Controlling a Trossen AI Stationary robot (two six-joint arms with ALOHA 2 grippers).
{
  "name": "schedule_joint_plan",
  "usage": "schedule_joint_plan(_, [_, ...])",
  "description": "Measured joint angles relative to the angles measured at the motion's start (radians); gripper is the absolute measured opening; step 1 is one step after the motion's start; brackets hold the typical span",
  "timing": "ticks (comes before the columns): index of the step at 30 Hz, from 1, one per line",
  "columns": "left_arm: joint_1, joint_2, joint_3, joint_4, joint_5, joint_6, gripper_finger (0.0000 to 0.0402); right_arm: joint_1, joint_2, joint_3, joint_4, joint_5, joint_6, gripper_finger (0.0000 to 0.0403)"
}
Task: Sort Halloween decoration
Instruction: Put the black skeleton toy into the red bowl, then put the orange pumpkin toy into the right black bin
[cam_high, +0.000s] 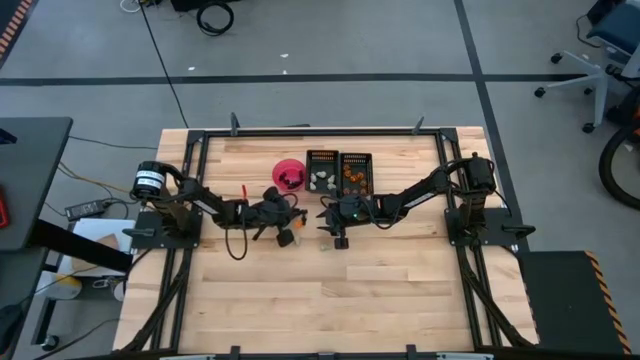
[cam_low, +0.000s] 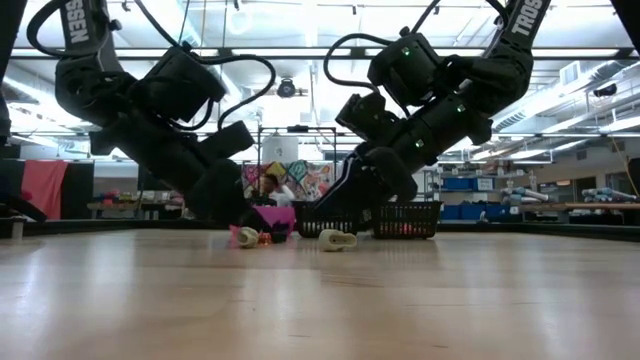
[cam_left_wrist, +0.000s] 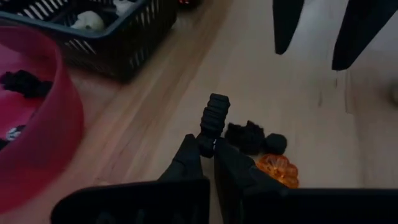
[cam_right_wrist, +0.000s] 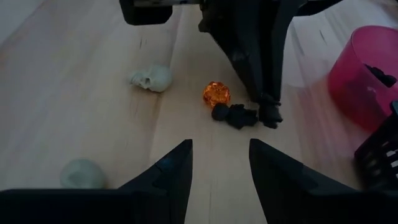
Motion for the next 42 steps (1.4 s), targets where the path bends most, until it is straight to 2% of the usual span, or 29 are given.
schedule_joint_plan(6, [-0.015,0.000,-0.039,0.110,-0.061,0.034,0.0002,0.000,0.000,0.000,-0.002,0.000,-0.004,0.0162])
schedule_joint_plan(10, [-0.032,-0.002,-0.063,0.190,-0.143,0.059,0.0001,0.000,0.000,0.000,-0.001,0.000,-0.005,0.0162])
schedule_joint_plan(21, [-0.004,-0.107,-0.069,0.209,-0.344,0.094,0.0001,0.000,0.000,0.000,0.001,0.000,-0.008,0.0162])
schedule_joint_plan(29, [0.092,-0.115,-0.068,0.177,-0.351,0.058,0.0014,0.000,0.000,0.000,0.023,0.000,-0.008,0.0162])
schedule_joint_plan(42, [0.131,-0.115,-0.068,0.161,-0.319,0.048,0.0109,0.000,0.000,0.000,0.008,0.000,-0.015,0.0162])
